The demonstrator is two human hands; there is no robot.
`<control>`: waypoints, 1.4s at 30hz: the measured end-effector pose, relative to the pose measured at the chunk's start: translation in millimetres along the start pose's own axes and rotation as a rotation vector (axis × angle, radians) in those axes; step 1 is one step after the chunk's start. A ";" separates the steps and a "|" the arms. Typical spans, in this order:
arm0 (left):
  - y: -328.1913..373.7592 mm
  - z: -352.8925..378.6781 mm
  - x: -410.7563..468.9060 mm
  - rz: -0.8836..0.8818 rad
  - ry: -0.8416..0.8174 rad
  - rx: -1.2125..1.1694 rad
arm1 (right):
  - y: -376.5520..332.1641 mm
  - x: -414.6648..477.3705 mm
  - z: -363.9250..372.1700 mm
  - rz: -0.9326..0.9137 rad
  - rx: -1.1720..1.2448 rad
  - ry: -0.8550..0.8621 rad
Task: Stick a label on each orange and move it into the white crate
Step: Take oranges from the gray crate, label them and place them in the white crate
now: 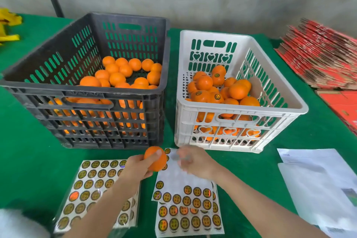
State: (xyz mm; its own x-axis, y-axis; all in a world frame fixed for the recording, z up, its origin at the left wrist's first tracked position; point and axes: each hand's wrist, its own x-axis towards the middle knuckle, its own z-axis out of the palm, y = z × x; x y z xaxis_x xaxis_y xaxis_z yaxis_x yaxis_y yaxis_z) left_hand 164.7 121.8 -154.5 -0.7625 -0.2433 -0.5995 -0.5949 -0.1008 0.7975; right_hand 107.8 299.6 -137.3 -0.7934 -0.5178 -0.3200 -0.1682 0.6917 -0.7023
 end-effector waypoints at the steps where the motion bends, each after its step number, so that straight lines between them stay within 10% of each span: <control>1: -5.2 -0.6 3.2 -0.042 0.023 -0.024 | 5.4 -1.4 6.1 -0.017 -0.089 -0.031; 8: -10.8 0.1 4.2 -0.201 -0.086 -0.096 | 24.1 -11.9 44.7 -0.125 -0.269 -0.132; 28: -4.3 11.9 -11.6 -0.253 -0.180 -0.202 | 8.0 -34.0 84.1 -0.040 -0.074 0.395; 36: -7.3 -3.7 -18.2 0.117 -0.027 0.155 | -12.6 -37.2 45.3 0.131 0.633 0.407; 42: -1.3 -6.1 -29.9 0.196 -0.245 -0.284 | -44.0 -41.2 11.2 -0.052 0.633 0.261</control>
State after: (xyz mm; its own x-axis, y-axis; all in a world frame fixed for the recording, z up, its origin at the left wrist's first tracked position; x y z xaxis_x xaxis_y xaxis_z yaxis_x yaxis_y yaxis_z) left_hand 189.9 123.2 -137.1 -0.9126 -0.0508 -0.4057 -0.3650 -0.3461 0.8643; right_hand 154.4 284.8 -100.3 -0.9221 -0.3486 -0.1680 0.1015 0.2012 -0.9743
